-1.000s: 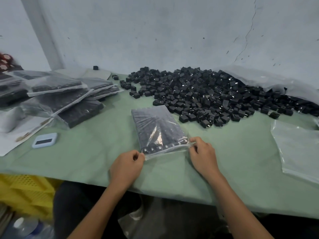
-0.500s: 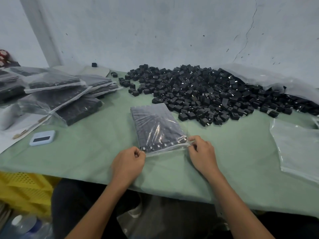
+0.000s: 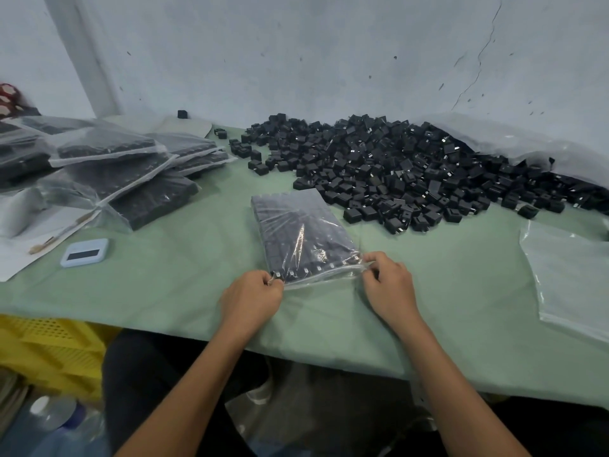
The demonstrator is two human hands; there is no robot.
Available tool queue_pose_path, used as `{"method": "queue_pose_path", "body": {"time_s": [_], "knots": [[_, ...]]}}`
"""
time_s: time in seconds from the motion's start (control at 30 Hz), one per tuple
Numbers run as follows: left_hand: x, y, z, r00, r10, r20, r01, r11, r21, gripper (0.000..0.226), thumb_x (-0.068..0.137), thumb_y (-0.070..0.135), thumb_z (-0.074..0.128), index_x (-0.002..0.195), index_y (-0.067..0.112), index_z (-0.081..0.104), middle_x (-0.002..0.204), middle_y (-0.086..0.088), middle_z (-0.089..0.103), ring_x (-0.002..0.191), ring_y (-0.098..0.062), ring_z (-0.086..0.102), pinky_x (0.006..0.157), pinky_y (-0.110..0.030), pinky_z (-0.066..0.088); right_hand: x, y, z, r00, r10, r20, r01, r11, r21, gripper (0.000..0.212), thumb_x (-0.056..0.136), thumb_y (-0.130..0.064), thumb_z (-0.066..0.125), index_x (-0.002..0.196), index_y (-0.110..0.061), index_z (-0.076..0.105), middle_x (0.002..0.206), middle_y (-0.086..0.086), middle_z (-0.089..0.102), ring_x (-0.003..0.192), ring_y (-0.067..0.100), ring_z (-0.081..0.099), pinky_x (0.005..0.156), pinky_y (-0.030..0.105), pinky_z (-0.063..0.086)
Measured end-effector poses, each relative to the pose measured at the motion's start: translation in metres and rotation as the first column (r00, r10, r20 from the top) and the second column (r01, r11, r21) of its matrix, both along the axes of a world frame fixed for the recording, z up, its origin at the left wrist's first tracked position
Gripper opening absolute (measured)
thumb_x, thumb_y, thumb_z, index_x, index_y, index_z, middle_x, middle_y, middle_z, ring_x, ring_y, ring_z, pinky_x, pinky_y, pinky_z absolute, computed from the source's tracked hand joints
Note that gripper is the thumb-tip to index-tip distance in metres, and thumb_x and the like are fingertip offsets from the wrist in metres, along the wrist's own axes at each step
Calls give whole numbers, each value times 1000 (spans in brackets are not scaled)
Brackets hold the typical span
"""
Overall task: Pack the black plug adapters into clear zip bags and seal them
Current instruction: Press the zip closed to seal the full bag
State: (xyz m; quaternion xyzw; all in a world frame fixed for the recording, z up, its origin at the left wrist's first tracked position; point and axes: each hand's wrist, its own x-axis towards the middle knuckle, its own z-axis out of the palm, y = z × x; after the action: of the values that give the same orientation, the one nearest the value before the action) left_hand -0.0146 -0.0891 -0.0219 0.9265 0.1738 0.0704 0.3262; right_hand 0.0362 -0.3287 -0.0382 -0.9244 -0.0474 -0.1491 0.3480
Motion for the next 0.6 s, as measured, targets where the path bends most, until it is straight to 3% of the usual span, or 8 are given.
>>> {"method": "queue_pose_path", "body": {"time_s": [0.2,0.33,0.43,0.6], "knots": [[-4,5,0,999,23,31,-23,999,-29,44,88,49,55,66,11,59,58,0,59,69,-26,60,60,-32,42,-3,-2,4,996,6,-88,9,985,171,25,84,-20,54,104,-32,63,66,-7,62,76,20,58,87,43,48],[-1,10,-2,999,33,15,-32,999,-30,44,88,48,58,62,13,57,54,3,56,62,-16,57,53,-28,34,-2,-2,9,984,-10,-178,70,939,336,29,82,-42,38,96,-44,63,80,-17,71,94,9,61,91,37,47],[1,12,-2,999,31,8,-30,999,-29,40,87,48,60,66,16,63,57,7,60,62,-7,56,52,-23,33,-1,-1,9,979,-16,-203,85,938,336,20,82,-40,50,97,-42,64,80,-22,69,88,7,62,89,37,49],[-1,14,-4,1000,6,12,-5,1000,-28,37,89,48,61,68,19,65,62,9,63,69,-15,60,59,-29,36,2,-2,9,967,-35,-251,122,933,339,28,76,-33,57,102,-42,63,79,-19,69,83,9,63,88,40,52]]}}
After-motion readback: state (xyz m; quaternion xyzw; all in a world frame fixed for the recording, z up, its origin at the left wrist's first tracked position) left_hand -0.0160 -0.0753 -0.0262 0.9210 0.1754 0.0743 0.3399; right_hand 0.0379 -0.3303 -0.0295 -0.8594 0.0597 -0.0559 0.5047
